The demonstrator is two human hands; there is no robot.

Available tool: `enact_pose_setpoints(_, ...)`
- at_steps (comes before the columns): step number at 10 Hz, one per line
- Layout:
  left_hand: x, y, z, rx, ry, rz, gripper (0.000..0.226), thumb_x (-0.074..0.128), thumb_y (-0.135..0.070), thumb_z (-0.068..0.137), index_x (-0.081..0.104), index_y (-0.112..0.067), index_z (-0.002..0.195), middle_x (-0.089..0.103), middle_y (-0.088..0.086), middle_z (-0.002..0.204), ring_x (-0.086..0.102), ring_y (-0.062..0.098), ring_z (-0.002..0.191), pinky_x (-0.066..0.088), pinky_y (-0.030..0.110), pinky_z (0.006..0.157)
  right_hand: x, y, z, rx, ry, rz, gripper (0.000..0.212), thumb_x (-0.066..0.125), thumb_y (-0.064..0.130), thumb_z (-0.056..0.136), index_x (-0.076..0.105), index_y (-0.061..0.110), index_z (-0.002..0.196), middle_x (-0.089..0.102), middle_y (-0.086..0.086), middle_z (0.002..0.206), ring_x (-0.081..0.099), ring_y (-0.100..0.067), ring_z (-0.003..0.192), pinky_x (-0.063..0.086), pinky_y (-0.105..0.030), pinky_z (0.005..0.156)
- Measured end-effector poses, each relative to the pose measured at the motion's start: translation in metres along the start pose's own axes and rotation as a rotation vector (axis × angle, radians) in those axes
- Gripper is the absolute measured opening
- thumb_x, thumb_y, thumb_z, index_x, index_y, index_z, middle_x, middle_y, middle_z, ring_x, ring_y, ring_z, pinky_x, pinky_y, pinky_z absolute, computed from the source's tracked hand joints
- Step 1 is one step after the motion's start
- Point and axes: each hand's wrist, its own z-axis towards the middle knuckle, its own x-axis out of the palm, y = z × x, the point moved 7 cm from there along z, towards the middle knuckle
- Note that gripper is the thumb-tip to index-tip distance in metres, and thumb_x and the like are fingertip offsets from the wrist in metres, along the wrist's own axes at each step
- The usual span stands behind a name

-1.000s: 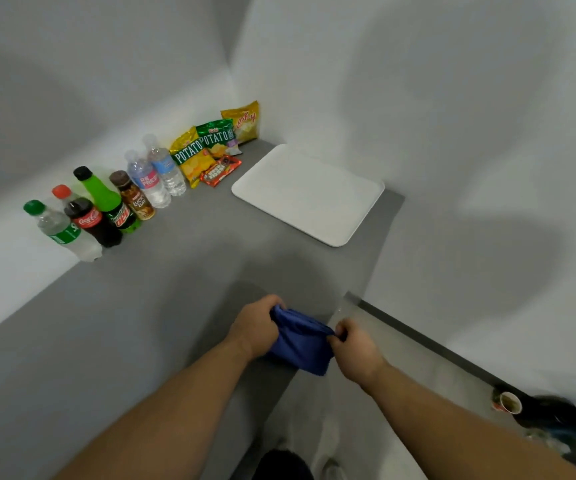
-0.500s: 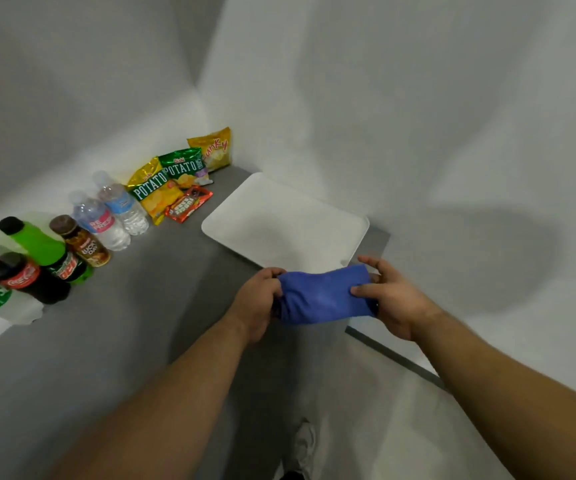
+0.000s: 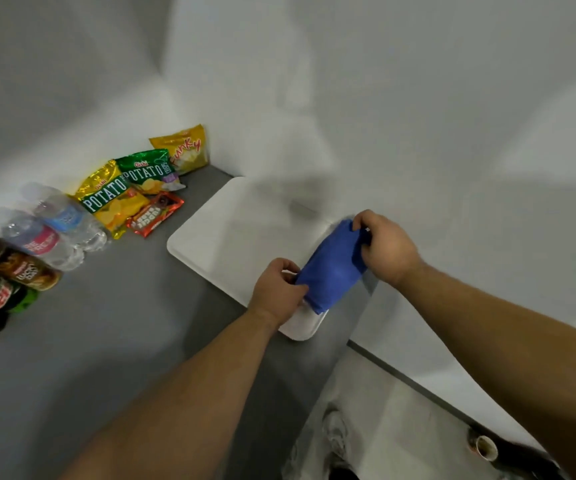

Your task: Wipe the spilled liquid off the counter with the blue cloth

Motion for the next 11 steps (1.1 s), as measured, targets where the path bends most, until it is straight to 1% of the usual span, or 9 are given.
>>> enact_pose_setpoints(1,0.009,0.000,0.008,-0.008,-0.066,0.062,0.025,0.070,-0.006,0.080,0.056,-0.021,0.093,0.069,0.006,0.094,0.069,0.031,0.090,0.061,0.044,0.080,0.015,-0.010,0.017,-0.120,0.060,-0.154,0.025,0.058,-0.008,0.085,0.068,0.008,0.102,0.065,-0.016,0.110,0.061,-0.037,0.095,0.044,-0.035,0.078)
enact_pose_setpoints(2,0.013,-0.002,0.012,0.007,-0.127,0.172,0.023,0.069,-0.010,0.079,0.054,-0.025,0.088,0.065,-0.002,0.087,0.063,0.018,0.078,0.047,0.024,0.062,0.028,-0.016,0.026,-0.228,0.051,-0.227,0.025,0.063,-0.007,0.085,0.074,0.005,0.105,0.067,-0.018,0.118,0.066,-0.041,0.098,0.055,-0.042,0.083)
enact_pose_setpoints(3,0.014,-0.007,0.005,0.090,-0.223,0.418,0.018,0.067,-0.013,0.079,0.057,-0.021,0.092,0.062,-0.003,0.092,0.058,0.019,0.079,0.041,0.025,0.058,0.044,-0.024,0.033,-0.210,0.161,-0.224,0.030,0.059,0.004,0.097,0.072,0.011,0.123,0.062,-0.010,0.136,0.063,-0.033,0.113,0.050,-0.033,0.094)
enact_pose_setpoints(4,0.026,-0.025,-0.013,0.356,-0.314,0.703,0.019,0.064,-0.013,0.080,0.064,-0.014,0.099,0.061,0.006,0.104,0.055,0.027,0.092,0.044,0.038,0.065,0.053,-0.030,0.029,-0.241,0.245,-0.331,0.038,0.063,0.013,0.099,0.066,0.015,0.137,0.051,-0.007,0.153,0.053,-0.031,0.133,0.048,-0.037,0.106)
enact_pose_setpoints(5,0.050,-0.029,-0.025,0.547,-0.216,0.882,0.018,0.063,-0.024,0.087,0.071,-0.017,0.101,0.067,0.003,0.106,0.058,0.028,0.096,0.049,0.040,0.074,0.045,-0.021,0.014,-0.345,0.158,-0.421,0.028,0.066,0.015,0.098,0.074,0.013,0.125,0.062,-0.012,0.141,0.058,-0.038,0.125,0.051,-0.045,0.102)
enact_pose_setpoints(6,0.057,-0.020,-0.026,0.503,-0.138,0.921,0.024,0.058,-0.033,0.095,0.074,-0.022,0.108,0.067,-0.001,0.116,0.059,0.024,0.105,0.051,0.039,0.083,0.049,-0.018,-0.003,-0.393,0.225,-0.434,0.028,0.053,0.022,0.104,0.077,0.015,0.118,0.070,-0.006,0.122,0.064,-0.029,0.110,0.049,-0.037,0.098)
enact_pose_setpoints(9,0.057,-0.015,-0.037,0.484,0.089,1.032,0.039,0.057,-0.036,0.096,0.066,-0.021,0.131,0.059,-0.001,0.136,0.055,0.025,0.123,0.048,0.041,0.103,0.039,-0.014,-0.028,-0.307,0.262,-0.393,0.032,0.051,0.038,0.103,0.074,0.021,0.118,0.071,0.003,0.121,0.065,-0.019,0.106,0.047,-0.034,0.102)
enact_pose_setpoints(10,0.045,-0.017,-0.041,0.478,0.205,0.996,0.045,0.060,-0.034,0.095,0.062,-0.021,0.138,0.050,0.004,0.150,0.043,0.025,0.141,0.037,0.039,0.118,0.029,-0.009,-0.037,-0.248,0.273,-0.411,0.029,0.051,0.040,0.102,0.074,0.025,0.110,0.070,0.004,0.113,0.065,-0.022,0.102,0.048,-0.033,0.095)
enact_pose_setpoints(11,0.021,-0.028,-0.051,0.473,0.161,0.998,0.042,0.061,-0.033,0.095,0.065,-0.023,0.135,0.048,0.004,0.155,0.040,0.023,0.146,0.035,0.034,0.120,0.007,0.000,-0.049,-0.181,0.175,-0.439,0.029,0.047,0.037,0.103,0.071,0.025,0.096,0.071,0.001,0.102,0.066,-0.027,0.093,0.051,-0.034,0.082)
